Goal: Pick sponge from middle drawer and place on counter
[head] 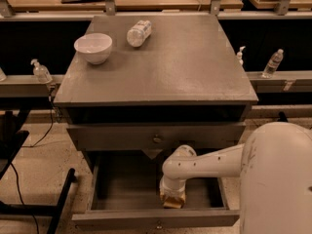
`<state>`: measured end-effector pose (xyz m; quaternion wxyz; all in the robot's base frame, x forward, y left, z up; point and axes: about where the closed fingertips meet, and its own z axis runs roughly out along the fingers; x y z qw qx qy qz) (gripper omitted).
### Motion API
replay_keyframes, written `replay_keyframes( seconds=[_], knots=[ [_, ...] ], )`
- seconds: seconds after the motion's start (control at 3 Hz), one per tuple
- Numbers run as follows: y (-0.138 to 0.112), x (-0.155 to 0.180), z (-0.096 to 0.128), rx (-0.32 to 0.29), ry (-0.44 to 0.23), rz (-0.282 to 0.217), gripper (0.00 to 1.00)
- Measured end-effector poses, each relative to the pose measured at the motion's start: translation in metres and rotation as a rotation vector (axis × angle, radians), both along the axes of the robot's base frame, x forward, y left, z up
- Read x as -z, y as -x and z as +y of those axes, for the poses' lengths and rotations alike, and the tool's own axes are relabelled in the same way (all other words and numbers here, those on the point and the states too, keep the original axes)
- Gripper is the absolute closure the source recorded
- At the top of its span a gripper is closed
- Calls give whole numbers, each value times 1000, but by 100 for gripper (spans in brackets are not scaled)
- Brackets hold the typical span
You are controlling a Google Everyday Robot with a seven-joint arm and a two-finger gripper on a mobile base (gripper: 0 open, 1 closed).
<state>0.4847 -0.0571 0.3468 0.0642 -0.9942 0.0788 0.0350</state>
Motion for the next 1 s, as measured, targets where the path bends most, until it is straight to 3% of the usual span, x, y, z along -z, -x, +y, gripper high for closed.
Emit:
replay_keyframes(
  seconds=[0.33,0.67,1.0],
  knots=[
    [-1,-38,-4,15,-54,-62,100],
    [-7,-99,-7,44,-149,-121,100],
    [-3,-152,-3,11,-227,-149,100]
  ],
)
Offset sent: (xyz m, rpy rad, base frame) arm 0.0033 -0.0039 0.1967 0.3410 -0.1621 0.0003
